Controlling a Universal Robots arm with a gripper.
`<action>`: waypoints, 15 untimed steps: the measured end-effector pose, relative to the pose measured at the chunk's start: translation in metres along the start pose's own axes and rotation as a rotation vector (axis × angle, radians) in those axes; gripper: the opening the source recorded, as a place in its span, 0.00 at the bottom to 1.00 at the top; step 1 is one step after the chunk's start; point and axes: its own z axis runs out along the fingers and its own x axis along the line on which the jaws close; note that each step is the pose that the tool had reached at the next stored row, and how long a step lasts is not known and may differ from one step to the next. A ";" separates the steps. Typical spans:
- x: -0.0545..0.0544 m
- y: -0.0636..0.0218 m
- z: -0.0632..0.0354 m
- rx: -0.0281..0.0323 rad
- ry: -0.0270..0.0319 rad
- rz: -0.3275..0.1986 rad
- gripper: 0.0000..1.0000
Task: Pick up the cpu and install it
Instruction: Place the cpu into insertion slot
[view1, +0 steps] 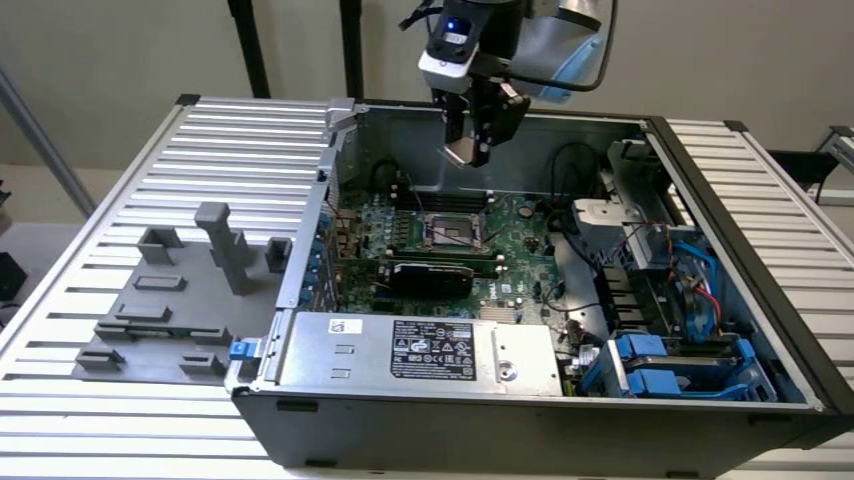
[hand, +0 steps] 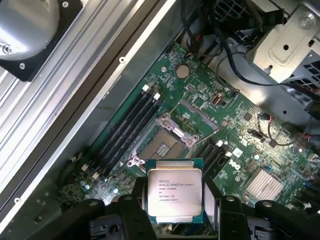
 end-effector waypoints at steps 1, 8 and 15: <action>0.000 0.0000 0.0001 0.0003 -0.0004 0.019 0.55; 0.000 0.0000 0.0013 0.0029 -0.0033 0.152 0.55; 0.000 -0.0001 0.0028 0.0052 -0.0061 0.278 0.55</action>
